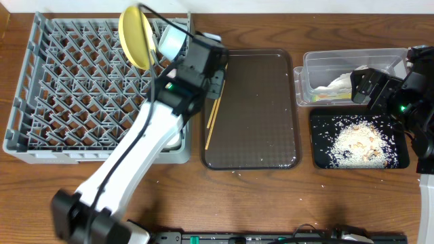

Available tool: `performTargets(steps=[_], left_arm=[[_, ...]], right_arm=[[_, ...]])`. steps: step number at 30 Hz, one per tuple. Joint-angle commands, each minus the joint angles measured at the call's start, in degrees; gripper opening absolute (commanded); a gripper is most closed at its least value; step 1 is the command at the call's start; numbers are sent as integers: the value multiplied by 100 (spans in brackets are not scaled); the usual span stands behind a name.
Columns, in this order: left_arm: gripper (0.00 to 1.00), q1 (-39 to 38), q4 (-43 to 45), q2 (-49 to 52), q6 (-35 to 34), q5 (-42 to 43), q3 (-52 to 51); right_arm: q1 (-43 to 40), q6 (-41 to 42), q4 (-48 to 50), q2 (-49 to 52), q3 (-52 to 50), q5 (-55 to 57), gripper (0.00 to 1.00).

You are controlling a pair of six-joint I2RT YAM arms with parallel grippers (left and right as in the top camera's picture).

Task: Sort waste into correct bins and load items into the dishwasher
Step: 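Move the left gripper over the wooden chopsticks on the brown tray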

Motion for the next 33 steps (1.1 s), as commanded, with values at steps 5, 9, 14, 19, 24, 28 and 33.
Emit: performTargets(steps=[5,9,14,19,24,28,33], left_arm=[[65,0,-1692,1532,-256,566,2192],[67,0,-1858,2015,-236,748,2625],[80,2,-1821,2485,-236,807,2618],[83,2,-1773,2946,-236,802,2597],[72,7,-1744,3386,-234,800,2597],[70,7,-1657,3611,-76,802,2594],[70,7,-1421,3829,361,844,2592]], right_arm=[[-59,70,-4,4,33,-20,99],[-59,70,-4,4,33,-20,99],[-59,68,-4,4,33,-20,99],[-59,68,-4,4,33,-20,99],[-59,68,-4,4,33,-20,99],[-59,68,-4,4,33,-20,99],[-59,70,-4,4,33,-20,99]])
